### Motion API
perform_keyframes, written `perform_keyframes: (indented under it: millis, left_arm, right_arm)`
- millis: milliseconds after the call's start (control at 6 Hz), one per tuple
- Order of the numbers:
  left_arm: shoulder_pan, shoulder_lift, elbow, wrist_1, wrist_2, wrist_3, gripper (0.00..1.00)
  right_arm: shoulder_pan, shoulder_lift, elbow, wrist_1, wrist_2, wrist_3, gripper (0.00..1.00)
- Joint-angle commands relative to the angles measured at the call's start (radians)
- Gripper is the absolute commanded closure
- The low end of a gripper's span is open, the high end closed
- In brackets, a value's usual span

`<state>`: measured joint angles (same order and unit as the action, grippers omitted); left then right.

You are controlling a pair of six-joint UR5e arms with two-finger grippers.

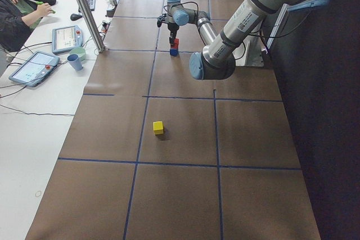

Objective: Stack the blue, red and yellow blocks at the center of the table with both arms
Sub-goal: 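Open the left gripper and move it back toward the yellow cube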

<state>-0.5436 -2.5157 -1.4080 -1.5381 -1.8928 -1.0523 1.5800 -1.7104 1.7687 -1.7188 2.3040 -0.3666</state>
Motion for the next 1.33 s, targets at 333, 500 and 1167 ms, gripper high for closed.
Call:
perform_keyframes:
  millis: [333, 500, 1167]
  left_arm:
    - [-0.003, 0.006, 0.006, -0.013, -0.002, -0.003, 0.69]
    - [-0.003, 0.006, 0.012, -0.019, -0.002, -0.005, 0.37]
    - [-0.065, 0.024, -0.026, -0.041, -0.058, 0.043, 0.0]
  right_arm:
    - [0.0, 0.0, 0.0, 0.001, 0.0, 0.0, 0.0]
    - [0.0, 0.0, 0.0, 0.001, 0.0, 0.0, 0.0]
    - [0.0, 0.0, 0.002, 0.001, 0.002, 0.003, 0.0]
